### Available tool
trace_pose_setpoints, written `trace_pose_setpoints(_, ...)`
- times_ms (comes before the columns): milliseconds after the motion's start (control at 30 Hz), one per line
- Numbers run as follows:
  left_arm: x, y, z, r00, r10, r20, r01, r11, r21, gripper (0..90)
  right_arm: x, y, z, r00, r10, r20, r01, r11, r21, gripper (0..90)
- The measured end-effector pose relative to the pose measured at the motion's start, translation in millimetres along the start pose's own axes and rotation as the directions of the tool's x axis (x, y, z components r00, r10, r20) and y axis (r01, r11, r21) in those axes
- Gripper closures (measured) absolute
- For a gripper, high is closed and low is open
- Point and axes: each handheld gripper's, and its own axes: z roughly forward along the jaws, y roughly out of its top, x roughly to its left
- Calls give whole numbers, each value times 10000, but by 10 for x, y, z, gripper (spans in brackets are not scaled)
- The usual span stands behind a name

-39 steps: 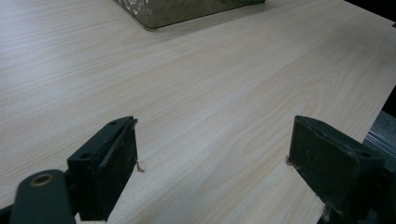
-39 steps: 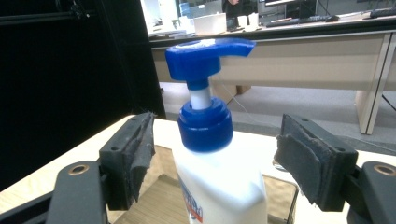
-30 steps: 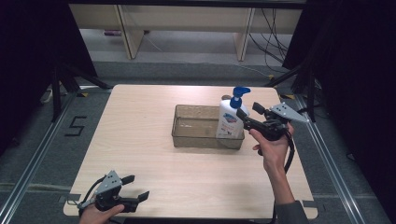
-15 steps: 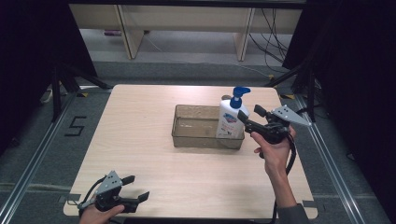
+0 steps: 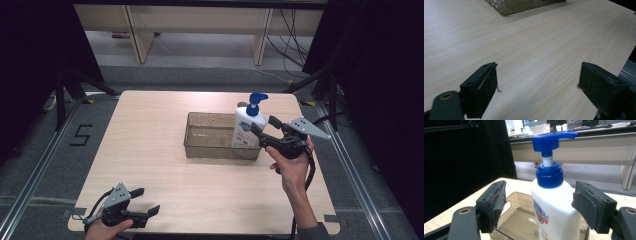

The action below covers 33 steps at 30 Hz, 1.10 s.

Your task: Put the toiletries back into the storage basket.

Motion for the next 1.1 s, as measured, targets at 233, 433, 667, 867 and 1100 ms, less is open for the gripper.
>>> trace_pose_setpoints(233, 2, 8, -9, 9999, 19, -104, -18, 10000, 68, 148, 32, -34, -3, 9999, -12, -129, 13, 10000, 85, 265)
trace_pose_setpoints(433, 1, 11, -14, 9999, 44, -149, -43, 10000, 90, 148, 68, -54, -15, 9998, -64, -178, 67, 9998, 192, 254)
trace_pose_setpoints(667, -4, 7, -13, 9999, 59, -125, -57, 9999, 130, 148, 133, -96, -31, 9989, -103, -451, 115, 9996, 267, 247)
trace_pose_setpoints(867, 1, 7, -14, 9999, 70, -137, -68, 9998, 161, 148, 148, -153, -31, 9984, -103, -553, 122, 9993, 345, 245)
trace_pose_setpoints(1100, 15, 5, -11, 10000, 91, -36, -91, 9999, 115, 148, 192, -229, -33, 9974, -5, -720, 42, 9986, 520, 244)
